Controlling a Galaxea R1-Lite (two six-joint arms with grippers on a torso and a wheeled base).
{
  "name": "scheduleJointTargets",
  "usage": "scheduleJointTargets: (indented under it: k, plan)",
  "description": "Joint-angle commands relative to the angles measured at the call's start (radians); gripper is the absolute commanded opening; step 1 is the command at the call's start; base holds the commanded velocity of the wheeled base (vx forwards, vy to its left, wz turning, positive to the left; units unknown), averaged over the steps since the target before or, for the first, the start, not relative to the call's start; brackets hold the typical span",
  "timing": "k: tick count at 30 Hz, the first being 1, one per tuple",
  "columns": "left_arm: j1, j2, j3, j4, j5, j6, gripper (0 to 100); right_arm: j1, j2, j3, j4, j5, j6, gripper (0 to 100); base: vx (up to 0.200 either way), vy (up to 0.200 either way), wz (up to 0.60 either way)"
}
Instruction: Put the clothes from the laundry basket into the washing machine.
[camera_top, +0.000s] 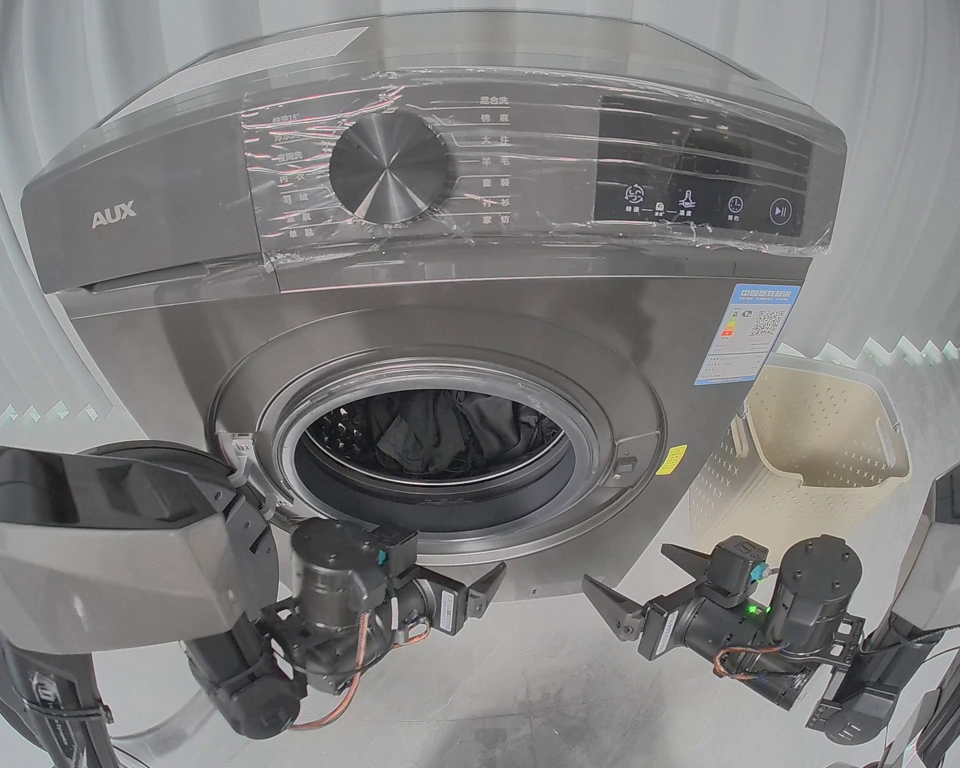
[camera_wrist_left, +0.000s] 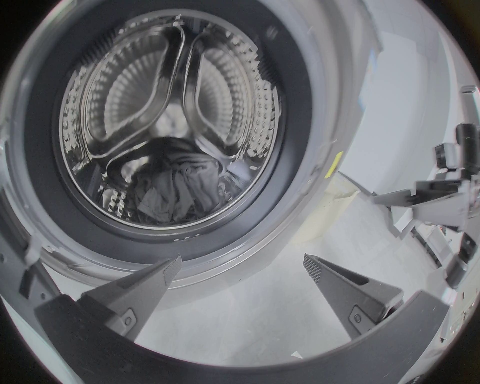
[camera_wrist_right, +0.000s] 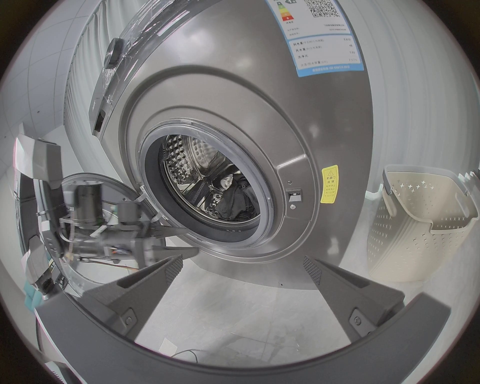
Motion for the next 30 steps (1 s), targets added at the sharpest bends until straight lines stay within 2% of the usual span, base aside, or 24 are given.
scheduleJointTargets:
  k: [1, 5, 8, 9, 13, 17, 22, 29, 30]
  plan:
    - [-0.063, -0.195, 0.205, -0.161, 0.014, -0.007, 100, 0.005, -0.080, 0.053, 0.000, -0.024, -0.004, 100, 0.000, 0.000, 0.00]
    - [-0.049, -0.285, 0.277, -0.197, 0.036, -0.009, 100, 0.000, -0.120, 0.067, 0.000, -0.030, -0.004, 100, 0.000, 0.000, 0.00]
    - [-0.045, -0.310, 0.288, -0.197, 0.036, -0.010, 100, -0.004, -0.126, 0.075, 0.000, -0.030, -0.004, 100, 0.000, 0.000, 0.00]
    - [-0.022, -0.373, 0.314, -0.197, 0.036, -0.013, 100, -0.015, -0.146, 0.095, 0.000, -0.030, -0.006, 100, 0.000, 0.000, 0.00]
    - [0.001, -0.425, 0.346, -0.197, 0.037, -0.018, 100, -0.027, -0.180, 0.130, 0.000, -0.030, -0.009, 100, 0.000, 0.000, 0.00]
    - [0.026, -0.485, 0.388, -0.197, 0.062, -0.016, 100, -0.033, -0.251, 0.179, 0.000, -0.052, -0.015, 100, -0.200, 0.000, 0.00]
    - [0.057, -0.583, 0.435, -0.187, 0.066, -0.006, 100, -0.053, -0.332, 0.180, 0.015, -0.075, -0.021, 100, -0.200, 0.000, 0.00]
    - [0.064, -0.704, 0.501, -0.158, 0.068, 0.008, 100, -0.055, -0.419, 0.180, 0.038, -0.083, -0.032, 100, -0.200, 0.000, 0.00]
    - [0.106, -0.799, 0.506, -0.081, 0.066, 0.019, 100, -0.055, -0.491, 0.180, 0.112, -0.103, -0.034, 100, -0.200, 0.000, 0.00]
